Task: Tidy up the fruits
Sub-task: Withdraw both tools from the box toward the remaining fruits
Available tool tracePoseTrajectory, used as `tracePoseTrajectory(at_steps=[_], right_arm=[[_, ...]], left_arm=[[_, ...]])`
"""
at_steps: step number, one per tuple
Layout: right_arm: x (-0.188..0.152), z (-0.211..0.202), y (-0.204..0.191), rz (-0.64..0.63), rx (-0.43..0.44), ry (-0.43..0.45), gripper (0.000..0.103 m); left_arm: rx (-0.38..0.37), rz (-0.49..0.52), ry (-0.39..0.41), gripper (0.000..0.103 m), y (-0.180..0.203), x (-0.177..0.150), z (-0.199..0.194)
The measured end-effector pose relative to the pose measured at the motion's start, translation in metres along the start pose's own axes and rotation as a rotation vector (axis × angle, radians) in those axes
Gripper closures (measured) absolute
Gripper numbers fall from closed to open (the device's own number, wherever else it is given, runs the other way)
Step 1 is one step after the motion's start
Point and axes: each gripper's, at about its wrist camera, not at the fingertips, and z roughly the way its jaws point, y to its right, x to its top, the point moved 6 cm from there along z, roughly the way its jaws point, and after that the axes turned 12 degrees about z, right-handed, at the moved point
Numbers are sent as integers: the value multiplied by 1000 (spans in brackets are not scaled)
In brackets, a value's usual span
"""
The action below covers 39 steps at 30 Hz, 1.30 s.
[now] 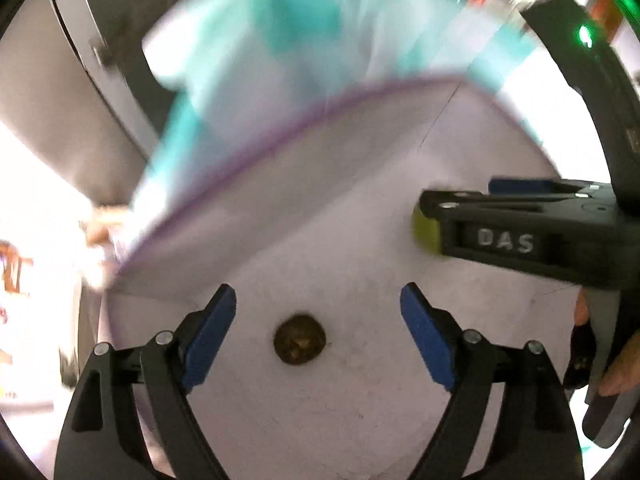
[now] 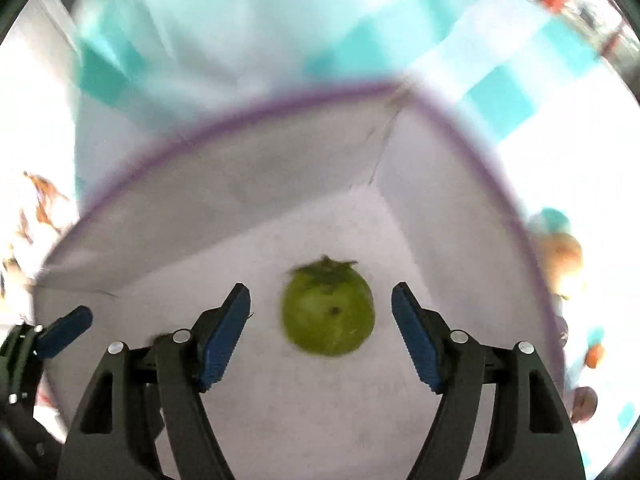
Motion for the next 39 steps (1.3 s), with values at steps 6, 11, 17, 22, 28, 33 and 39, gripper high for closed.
tracePoseTrajectory(at_steps=[6, 11, 17, 22, 28, 33, 39], right_arm=[[-37, -129, 28, 201, 173, 272, 22], [-115, -192, 47, 334, 213, 418, 21], [-218, -210, 83, 398, 155, 473, 17], [-284, -215, 102, 458, 94, 469, 16], [-320, -217, 128, 521, 48, 476, 16], [-336, -211, 154, 580, 23, 473, 16], [-346, -192, 202, 638, -18, 430, 16]], left_arm=[[12, 50, 390, 2, 0, -9, -131], [-22, 97, 404, 2, 4, -50, -169], [-94, 155, 385, 2, 12, -111, -183], [-132, 310, 422, 2, 56, -138, -202], [-164, 506, 445, 2, 115, -167, -215], [-173, 561, 406, 2, 141, -175, -201], [-195, 586, 327, 2, 181, -171, -166]])
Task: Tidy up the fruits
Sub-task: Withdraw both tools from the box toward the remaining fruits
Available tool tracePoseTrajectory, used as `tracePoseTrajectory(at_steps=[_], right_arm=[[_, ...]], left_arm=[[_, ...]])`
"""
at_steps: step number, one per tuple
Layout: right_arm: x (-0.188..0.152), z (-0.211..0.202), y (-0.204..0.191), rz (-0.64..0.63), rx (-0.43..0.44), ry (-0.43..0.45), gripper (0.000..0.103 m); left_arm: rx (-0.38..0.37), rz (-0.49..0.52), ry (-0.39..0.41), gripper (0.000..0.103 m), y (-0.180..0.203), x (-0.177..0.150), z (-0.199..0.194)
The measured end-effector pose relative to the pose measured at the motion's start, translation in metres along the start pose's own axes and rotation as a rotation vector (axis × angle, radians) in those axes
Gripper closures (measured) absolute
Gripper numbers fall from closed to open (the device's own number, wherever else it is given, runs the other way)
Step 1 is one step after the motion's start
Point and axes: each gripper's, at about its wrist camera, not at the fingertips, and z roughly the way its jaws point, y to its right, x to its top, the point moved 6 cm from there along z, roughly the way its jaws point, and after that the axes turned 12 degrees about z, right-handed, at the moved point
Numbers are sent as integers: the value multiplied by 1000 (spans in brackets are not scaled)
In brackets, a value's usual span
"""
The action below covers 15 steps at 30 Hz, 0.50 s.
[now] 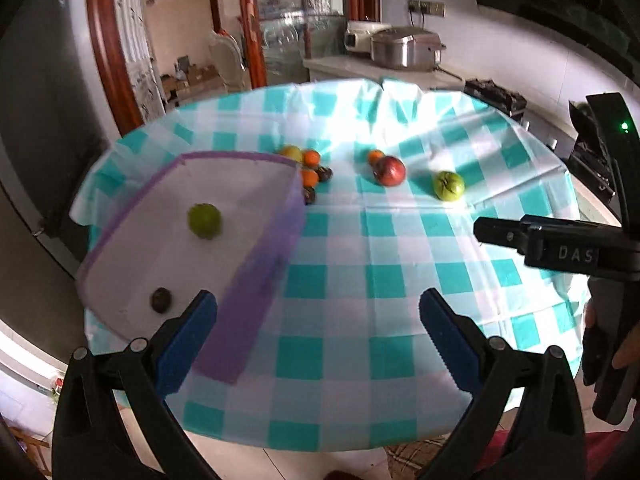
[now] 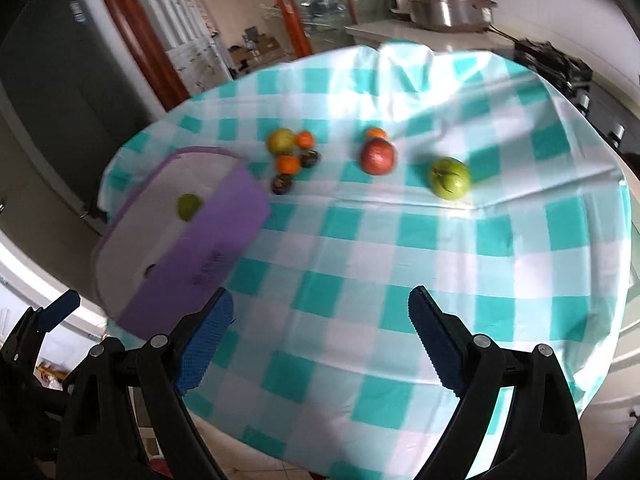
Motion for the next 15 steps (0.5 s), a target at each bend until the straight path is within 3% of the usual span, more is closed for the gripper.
tracePoseTrajectory(at_steps=[7, 15], right_arm=[[41, 43, 65, 72, -102, 9, 16], [100, 124, 109, 112, -173, 10, 16]], left_arm=[[-46, 75, -60, 2, 37, 15, 56], [-71, 43, -209, 2, 49, 4, 130]])
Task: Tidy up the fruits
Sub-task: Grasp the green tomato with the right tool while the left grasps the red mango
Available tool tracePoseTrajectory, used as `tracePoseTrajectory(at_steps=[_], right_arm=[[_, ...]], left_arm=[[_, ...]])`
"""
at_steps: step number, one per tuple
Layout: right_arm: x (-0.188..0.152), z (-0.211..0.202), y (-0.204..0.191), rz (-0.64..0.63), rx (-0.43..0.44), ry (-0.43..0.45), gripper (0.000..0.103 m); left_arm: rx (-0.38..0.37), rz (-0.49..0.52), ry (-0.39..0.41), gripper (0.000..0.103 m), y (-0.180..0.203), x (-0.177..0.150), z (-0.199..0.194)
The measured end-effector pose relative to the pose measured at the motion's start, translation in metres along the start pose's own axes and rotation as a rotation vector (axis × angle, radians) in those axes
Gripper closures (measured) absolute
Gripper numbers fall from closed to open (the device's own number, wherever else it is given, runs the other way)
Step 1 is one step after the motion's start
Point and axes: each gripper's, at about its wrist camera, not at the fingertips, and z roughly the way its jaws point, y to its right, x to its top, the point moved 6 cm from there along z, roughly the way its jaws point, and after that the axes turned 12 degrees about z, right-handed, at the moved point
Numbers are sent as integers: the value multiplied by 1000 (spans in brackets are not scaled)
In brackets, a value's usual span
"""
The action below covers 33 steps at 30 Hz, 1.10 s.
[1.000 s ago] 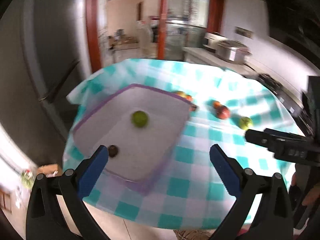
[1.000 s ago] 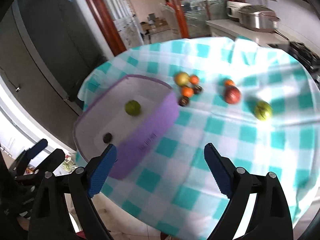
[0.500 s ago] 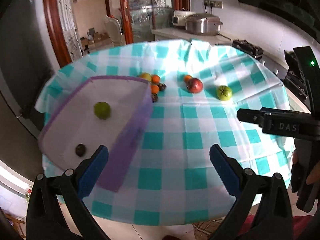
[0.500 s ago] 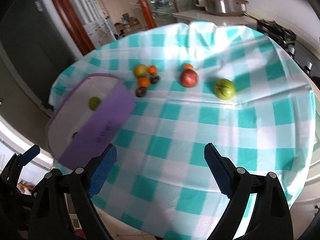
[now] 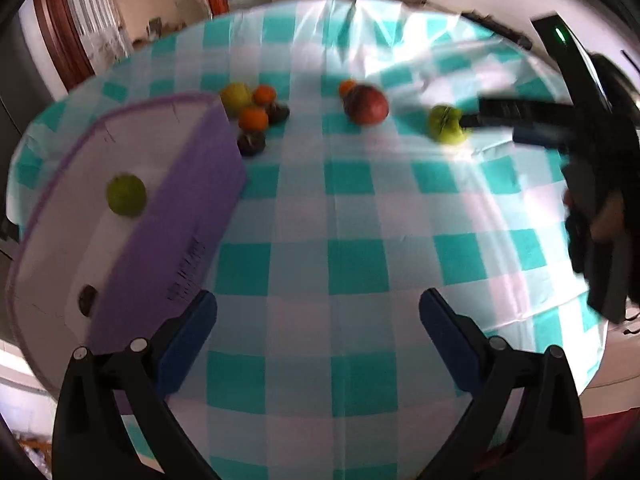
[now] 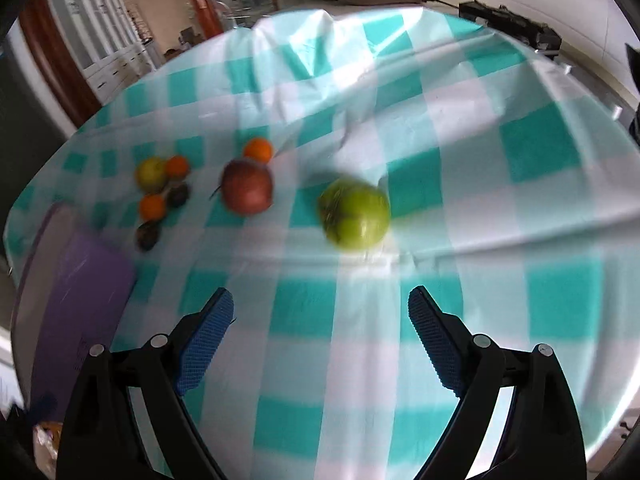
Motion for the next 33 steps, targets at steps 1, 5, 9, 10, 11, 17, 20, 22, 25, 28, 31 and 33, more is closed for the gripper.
tracePoseTrajectory(at_steps=[1, 5, 9, 10, 11, 17, 20, 22, 25, 28, 31, 33], right_arm=[[10, 14, 0, -1, -8, 5, 16], [33, 54, 0, -22, -58, 35, 17], [40, 89, 9, -13, -84, 9, 21], [38, 94, 10, -24, -78, 0, 21], [36, 98, 10, -43, -74, -3, 21], [38, 104, 18, -72, -45, 22, 35], [39, 102, 25, -97, -17, 29, 40], [36, 100, 27, -119, 1, 25, 41], [26, 92, 32, -118, 32, 9, 41], [9, 81, 38, -138, 48, 0, 41], [2, 74, 43, -130, 59, -10, 41], [-1, 72, 45, -132, 64, -8, 41]], left_arm=[[-1, -2, -15, 2, 0, 0, 7], [-3, 3, -52, 2, 6, -1, 35], [-6, 14, -59, 2, 15, 8, 54], [-6, 14, -61, 2, 16, 10, 58], [-8, 12, -68, 2, 18, 15, 65], [-13, 2, -78, 2, 19, 52, 94], [-12, -11, -61, 2, 14, 81, 109], [-12, -26, -46, 2, 9, 102, 120], [-29, -51, -14, 2, 3, 140, 138], [-35, -39, 6, 2, 5, 175, 158], [-35, -8, 12, 2, 11, 200, 180], [-33, 7, 15, 2, 17, 214, 194]])
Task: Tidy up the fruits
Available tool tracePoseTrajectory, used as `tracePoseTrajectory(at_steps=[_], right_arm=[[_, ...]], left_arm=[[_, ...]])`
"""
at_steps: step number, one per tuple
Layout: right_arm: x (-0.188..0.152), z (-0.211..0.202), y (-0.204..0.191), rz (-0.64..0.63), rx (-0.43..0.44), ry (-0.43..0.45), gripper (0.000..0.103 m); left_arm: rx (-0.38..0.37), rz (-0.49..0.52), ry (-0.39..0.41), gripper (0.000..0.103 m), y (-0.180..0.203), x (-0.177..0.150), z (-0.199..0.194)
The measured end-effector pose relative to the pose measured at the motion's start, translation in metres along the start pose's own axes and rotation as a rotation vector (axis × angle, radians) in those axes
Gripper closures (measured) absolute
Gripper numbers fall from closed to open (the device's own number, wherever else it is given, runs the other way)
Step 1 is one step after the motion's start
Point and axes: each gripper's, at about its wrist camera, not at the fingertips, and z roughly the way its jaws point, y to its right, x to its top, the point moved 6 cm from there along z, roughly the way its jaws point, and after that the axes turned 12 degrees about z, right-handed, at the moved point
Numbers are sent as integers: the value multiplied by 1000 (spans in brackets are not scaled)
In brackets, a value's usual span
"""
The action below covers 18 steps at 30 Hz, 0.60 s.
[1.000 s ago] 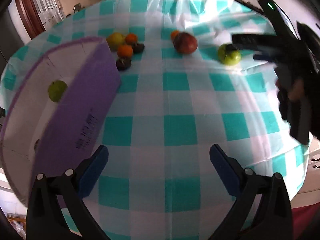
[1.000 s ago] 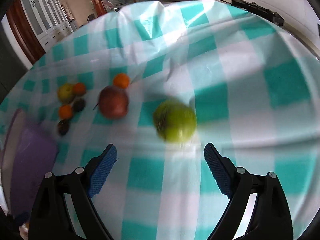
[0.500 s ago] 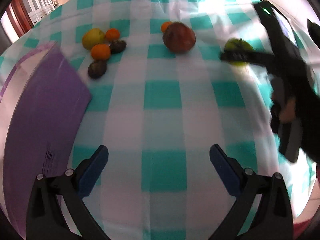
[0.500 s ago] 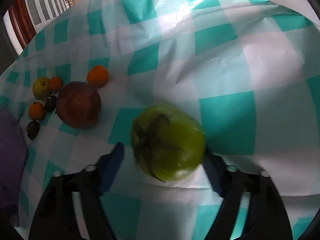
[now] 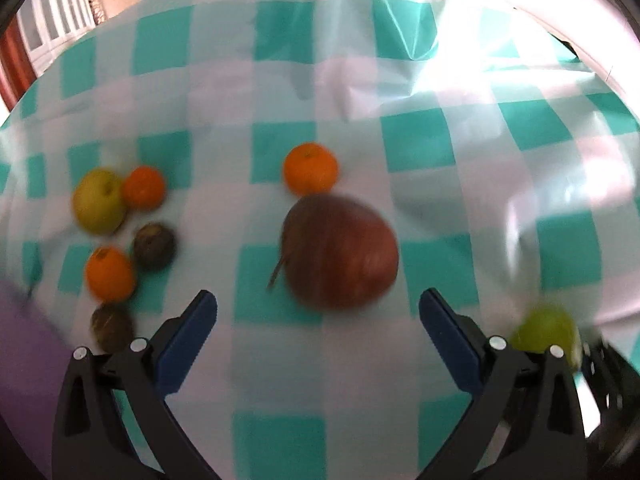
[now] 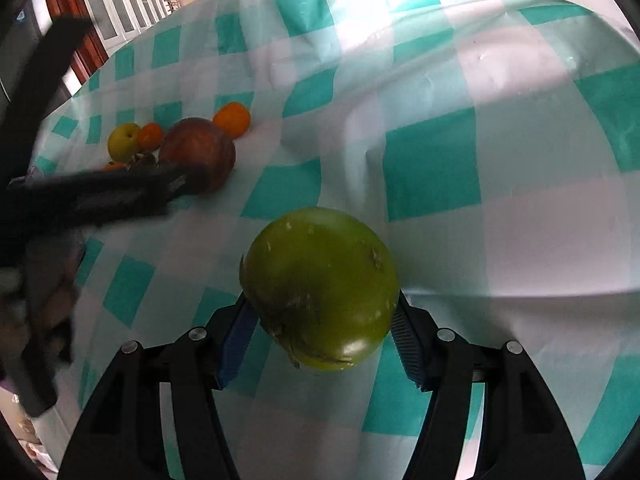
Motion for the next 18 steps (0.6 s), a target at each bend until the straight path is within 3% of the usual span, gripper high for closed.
tracePoseTrajectory(at_steps=[5, 7, 8, 9, 13, 18], right_arm=[[-2, 1, 0, 7, 8, 6, 41], [-2, 2, -2, 9, 7, 9, 41], [-3, 3, -3, 9, 5, 11, 41], [-3, 4, -3, 7, 3, 13, 42], [-10, -1, -2, -19, -10, 24, 43], [-13, -4, -4, -11, -22, 8, 43]], left_arm=[[11, 37, -25, 6, 8, 14, 30], [-27, 39, -43, 22, 10, 13, 39], [-26, 17, -16, 27, 6, 14, 37], [-22, 17, -6, 39, 4, 14, 36], [-56, 40, -8, 41, 1, 11, 31], [-64, 0, -15, 41, -5, -17, 8]])
